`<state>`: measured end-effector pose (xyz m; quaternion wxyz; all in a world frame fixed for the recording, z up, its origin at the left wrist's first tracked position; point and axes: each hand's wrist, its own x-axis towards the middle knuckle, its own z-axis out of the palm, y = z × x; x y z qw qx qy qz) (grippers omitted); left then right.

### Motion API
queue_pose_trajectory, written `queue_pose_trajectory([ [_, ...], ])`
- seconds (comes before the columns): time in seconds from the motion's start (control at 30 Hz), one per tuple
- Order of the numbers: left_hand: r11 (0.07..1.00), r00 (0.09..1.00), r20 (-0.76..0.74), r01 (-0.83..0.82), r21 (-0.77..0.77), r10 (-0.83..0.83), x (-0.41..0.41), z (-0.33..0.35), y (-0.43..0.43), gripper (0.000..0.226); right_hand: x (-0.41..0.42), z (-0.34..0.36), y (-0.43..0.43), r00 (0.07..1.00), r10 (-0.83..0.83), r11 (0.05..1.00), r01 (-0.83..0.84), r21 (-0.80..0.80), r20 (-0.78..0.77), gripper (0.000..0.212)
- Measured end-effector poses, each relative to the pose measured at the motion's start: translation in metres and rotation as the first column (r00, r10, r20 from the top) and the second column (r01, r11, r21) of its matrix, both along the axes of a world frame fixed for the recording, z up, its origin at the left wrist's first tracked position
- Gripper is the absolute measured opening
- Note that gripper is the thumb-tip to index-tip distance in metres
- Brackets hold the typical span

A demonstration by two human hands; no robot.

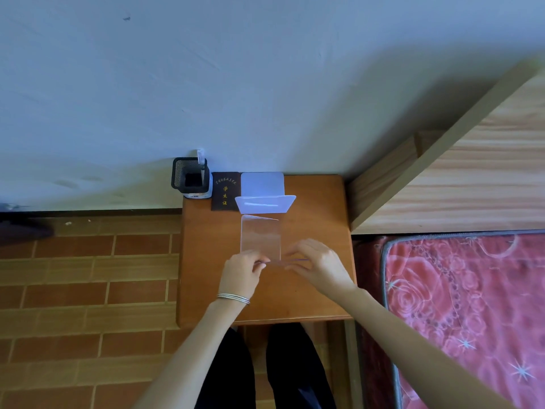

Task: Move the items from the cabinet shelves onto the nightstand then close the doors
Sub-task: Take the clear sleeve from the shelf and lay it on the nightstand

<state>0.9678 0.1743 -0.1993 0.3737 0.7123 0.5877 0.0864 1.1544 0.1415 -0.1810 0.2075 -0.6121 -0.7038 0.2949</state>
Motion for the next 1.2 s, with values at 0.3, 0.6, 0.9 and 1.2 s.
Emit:
queue_pose_trajectory([
  [0.3, 0.935, 0.992, -0.028, 0.128, 0.330, -0.125, -0.007, 0.020, 0.012, 0.034, 0.025, 0.018, 0.005, 0.953, -0.108, 0.990, 0.079, 0.114, 0.282, 0.011],
  [0.6, 0.845, 0.907, -0.364, 0.358, 0.397, -0.213, 0.034, 0.040, 0.069, 0.067, 0.058, 0.023, 0.046, 0.869, -0.123, 0.992, 0.107, 0.061, 0.480, 0.012],
  [0.9, 0.846, 0.831, -0.475, 0.454, 0.280, -0.289, 0.034, 0.018, 0.069, 0.085, 0.054, 0.001, 0.098, 0.912, -0.062, 0.997, 0.079, -0.026, 0.405, 0.025],
  [1.2, 0.860, 0.811, -0.503, 0.457, 0.228, -0.298, 0.037, 0.019, 0.072, 0.085, 0.048, -0.006, 0.109, 0.946, -0.036, 0.996, 0.005, 0.094, 0.323, 0.022],
])
